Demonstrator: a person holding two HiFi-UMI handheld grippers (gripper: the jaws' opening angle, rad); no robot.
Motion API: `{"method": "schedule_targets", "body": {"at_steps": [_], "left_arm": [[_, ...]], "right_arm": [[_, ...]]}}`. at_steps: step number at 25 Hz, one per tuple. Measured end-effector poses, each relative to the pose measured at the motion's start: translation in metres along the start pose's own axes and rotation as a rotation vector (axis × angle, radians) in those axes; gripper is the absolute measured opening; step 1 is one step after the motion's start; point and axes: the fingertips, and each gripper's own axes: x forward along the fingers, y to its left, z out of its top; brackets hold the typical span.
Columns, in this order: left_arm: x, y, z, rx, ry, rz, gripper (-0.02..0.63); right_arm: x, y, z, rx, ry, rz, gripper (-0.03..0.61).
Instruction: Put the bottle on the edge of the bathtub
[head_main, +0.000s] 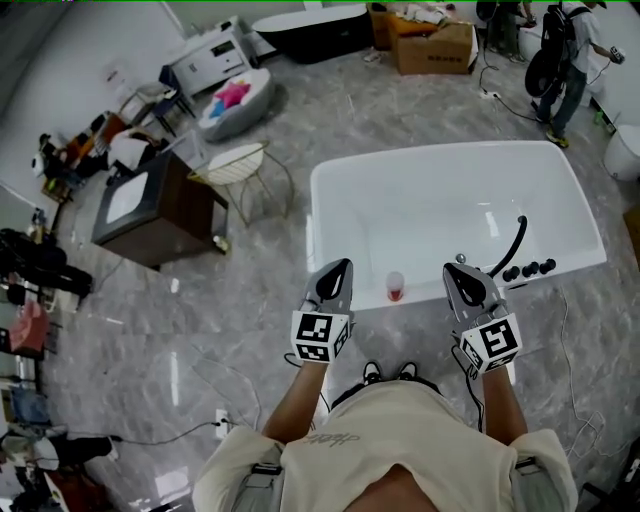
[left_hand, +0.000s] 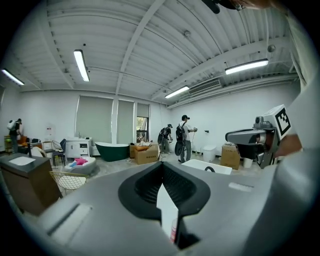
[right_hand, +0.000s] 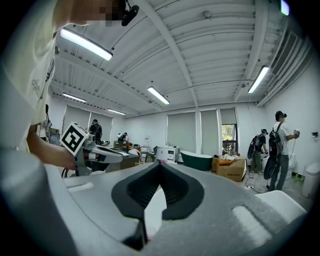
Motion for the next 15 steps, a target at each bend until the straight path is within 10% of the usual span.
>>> {"method": "schedule_targets", "body": {"at_steps": [15], "left_arm": [[-0.020, -0.022, 0.014, -0.007, -0.022, -0.102, 0.015]], "right_arm": [[-0.019, 0.015, 0.027, -0.039, -0.037, -0.029, 0.000]]}}
